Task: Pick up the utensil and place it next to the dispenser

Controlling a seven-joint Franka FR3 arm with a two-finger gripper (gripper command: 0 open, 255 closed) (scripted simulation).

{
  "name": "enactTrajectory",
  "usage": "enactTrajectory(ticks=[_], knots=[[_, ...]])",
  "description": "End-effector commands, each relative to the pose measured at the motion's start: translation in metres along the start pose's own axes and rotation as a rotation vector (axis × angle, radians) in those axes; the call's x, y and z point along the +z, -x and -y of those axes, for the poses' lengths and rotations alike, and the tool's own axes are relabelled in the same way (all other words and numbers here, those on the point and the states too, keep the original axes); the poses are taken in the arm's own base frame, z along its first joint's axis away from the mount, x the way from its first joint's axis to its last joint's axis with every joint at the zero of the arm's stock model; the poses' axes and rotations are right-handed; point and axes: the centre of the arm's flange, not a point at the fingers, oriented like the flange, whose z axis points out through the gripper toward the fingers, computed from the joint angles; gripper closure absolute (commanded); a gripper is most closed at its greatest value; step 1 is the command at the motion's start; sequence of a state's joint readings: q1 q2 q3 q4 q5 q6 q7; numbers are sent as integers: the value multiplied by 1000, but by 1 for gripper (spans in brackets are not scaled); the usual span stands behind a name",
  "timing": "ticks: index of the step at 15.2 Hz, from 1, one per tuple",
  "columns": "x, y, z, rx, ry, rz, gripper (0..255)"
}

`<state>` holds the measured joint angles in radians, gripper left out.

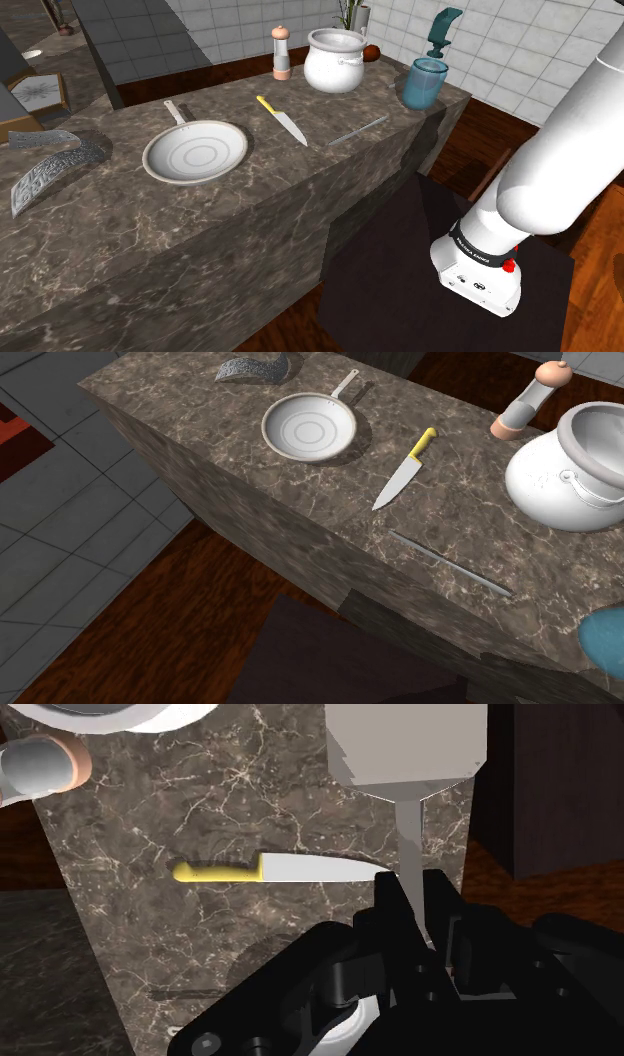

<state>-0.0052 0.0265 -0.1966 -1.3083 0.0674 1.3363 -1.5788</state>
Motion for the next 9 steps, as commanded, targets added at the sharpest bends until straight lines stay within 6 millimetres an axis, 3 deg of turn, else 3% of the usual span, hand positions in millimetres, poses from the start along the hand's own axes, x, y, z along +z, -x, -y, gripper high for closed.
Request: enactTrajectory(ticks=[1,9], knots=[[-3,26,-5,-2,0,0,255],[-9,127,-33,-2,0,0,255]])
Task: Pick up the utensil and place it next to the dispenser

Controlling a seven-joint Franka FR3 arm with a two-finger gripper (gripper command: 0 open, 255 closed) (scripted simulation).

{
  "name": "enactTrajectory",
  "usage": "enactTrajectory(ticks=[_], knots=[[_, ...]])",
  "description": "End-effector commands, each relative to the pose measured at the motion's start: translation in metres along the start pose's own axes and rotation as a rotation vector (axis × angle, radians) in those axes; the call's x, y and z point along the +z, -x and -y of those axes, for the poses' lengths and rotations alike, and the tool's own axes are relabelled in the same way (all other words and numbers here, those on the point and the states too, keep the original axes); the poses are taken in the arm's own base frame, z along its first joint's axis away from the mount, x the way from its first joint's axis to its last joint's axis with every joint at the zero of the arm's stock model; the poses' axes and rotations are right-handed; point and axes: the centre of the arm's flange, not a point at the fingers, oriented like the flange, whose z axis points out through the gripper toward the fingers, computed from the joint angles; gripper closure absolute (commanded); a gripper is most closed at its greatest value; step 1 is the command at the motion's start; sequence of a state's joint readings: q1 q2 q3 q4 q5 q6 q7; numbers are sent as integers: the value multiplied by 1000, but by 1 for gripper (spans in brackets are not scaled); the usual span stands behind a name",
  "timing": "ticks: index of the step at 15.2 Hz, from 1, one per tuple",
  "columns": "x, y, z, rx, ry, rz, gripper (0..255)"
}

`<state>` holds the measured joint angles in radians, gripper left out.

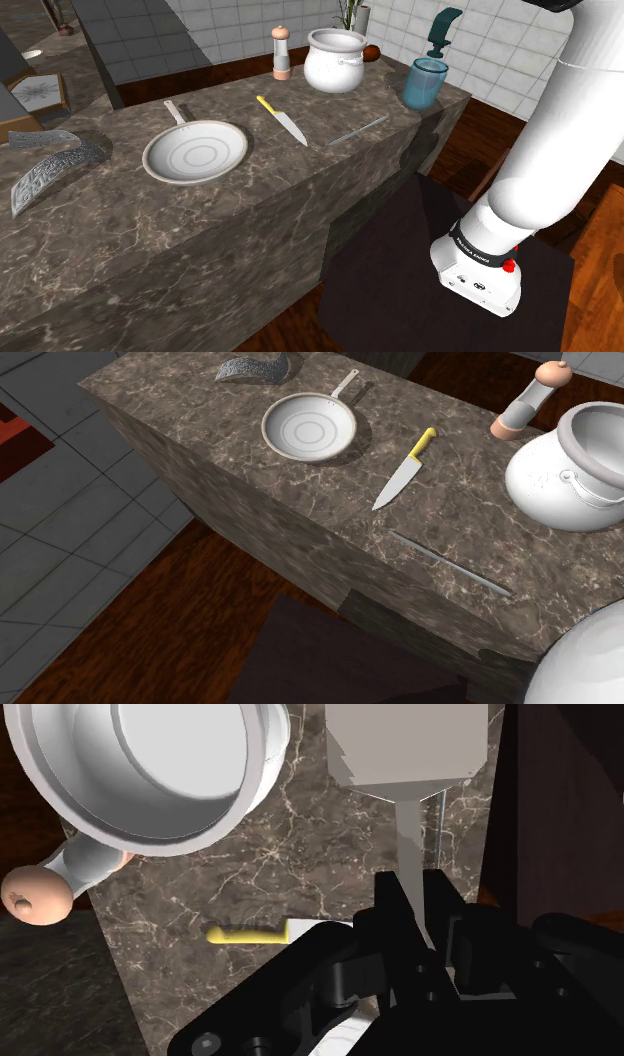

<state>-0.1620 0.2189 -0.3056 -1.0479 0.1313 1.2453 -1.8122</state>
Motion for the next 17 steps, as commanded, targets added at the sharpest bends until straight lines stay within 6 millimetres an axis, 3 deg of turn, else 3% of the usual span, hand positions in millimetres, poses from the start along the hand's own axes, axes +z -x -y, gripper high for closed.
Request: enactTrajectory(ticks=[1,17], knots=[[6,11,-5,-2,0,0,255],[90,16,-4,-2,0,0,255]])
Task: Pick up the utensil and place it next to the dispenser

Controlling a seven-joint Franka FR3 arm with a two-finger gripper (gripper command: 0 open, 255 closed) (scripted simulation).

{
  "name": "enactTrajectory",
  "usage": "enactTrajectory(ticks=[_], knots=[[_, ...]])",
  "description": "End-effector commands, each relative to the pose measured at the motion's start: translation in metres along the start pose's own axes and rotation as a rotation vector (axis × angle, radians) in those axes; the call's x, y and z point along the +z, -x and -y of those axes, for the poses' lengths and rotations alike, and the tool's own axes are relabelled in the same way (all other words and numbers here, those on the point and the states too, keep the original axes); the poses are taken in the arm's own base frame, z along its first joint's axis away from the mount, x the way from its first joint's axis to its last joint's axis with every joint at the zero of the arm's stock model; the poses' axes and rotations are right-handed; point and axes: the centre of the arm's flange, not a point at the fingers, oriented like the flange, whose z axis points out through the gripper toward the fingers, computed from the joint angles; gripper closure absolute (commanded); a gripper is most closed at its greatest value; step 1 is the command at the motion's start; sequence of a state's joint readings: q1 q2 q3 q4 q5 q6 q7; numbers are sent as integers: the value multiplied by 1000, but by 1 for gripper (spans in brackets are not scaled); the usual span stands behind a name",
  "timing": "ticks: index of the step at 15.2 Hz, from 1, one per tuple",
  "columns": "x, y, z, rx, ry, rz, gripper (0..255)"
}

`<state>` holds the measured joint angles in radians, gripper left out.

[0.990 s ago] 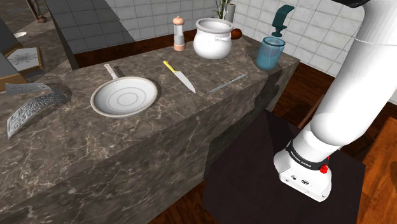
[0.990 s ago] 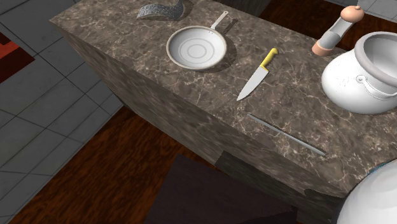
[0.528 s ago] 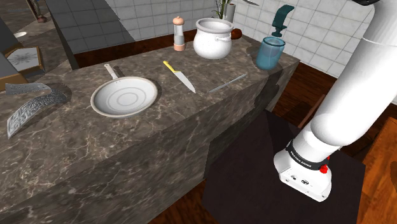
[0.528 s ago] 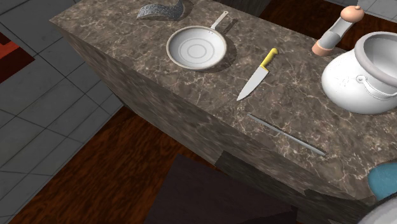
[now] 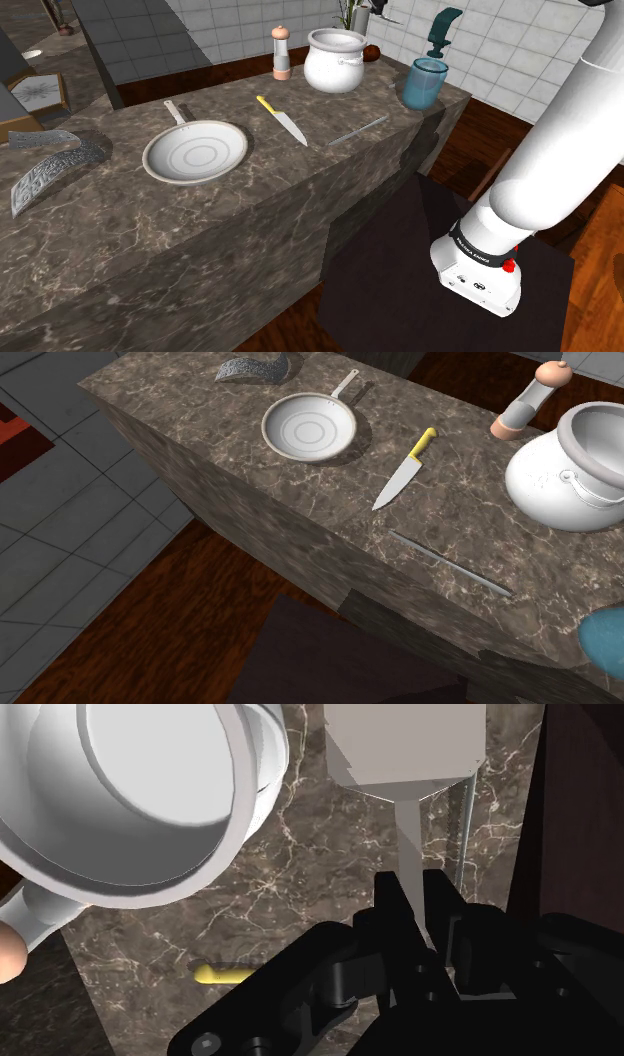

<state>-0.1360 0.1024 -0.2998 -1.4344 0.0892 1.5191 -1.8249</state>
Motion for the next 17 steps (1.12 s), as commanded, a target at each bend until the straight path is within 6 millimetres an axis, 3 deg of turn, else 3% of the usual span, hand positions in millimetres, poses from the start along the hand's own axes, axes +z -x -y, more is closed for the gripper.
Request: enactTrajectory(ticks=[1,17], knots=[[12,2,0,0,1,0,255],[96,7,0,0,1,0,255]])
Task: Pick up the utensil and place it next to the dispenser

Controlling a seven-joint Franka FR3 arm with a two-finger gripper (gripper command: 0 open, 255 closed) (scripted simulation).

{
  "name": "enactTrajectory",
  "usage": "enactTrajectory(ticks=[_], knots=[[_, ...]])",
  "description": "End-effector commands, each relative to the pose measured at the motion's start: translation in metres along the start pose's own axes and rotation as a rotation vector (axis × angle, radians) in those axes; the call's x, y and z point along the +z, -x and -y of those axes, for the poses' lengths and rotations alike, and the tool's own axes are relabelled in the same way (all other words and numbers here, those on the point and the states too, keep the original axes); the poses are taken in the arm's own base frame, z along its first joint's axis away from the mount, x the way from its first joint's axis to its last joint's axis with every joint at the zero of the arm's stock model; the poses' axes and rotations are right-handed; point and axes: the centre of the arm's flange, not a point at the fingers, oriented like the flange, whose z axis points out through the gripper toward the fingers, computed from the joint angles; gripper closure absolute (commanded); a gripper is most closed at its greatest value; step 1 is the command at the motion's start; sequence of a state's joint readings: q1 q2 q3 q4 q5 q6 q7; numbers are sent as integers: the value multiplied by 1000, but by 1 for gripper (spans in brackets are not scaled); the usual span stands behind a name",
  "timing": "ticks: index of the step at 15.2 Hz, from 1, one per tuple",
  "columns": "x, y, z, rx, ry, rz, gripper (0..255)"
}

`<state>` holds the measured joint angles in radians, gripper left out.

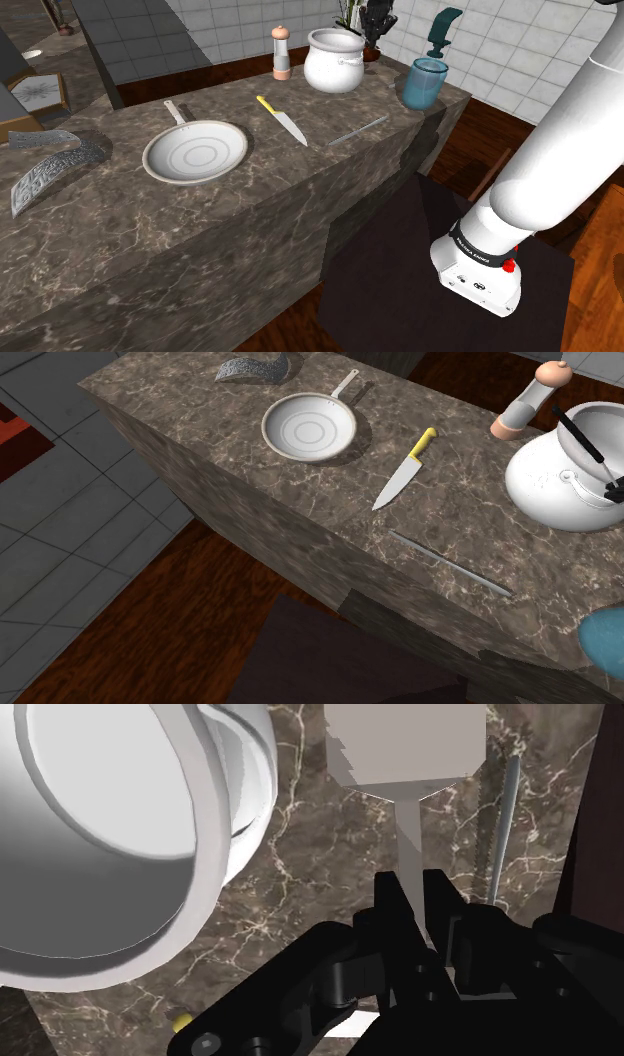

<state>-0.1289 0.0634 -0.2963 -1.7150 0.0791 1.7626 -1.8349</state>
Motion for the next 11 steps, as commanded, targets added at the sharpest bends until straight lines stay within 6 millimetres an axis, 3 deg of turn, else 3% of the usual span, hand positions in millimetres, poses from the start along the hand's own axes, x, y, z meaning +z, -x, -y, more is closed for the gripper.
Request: enactTrajectory(ticks=[1,11], knots=[[11,-1,0,0,1,0,255],[64,3,0,0,1,0,255]])
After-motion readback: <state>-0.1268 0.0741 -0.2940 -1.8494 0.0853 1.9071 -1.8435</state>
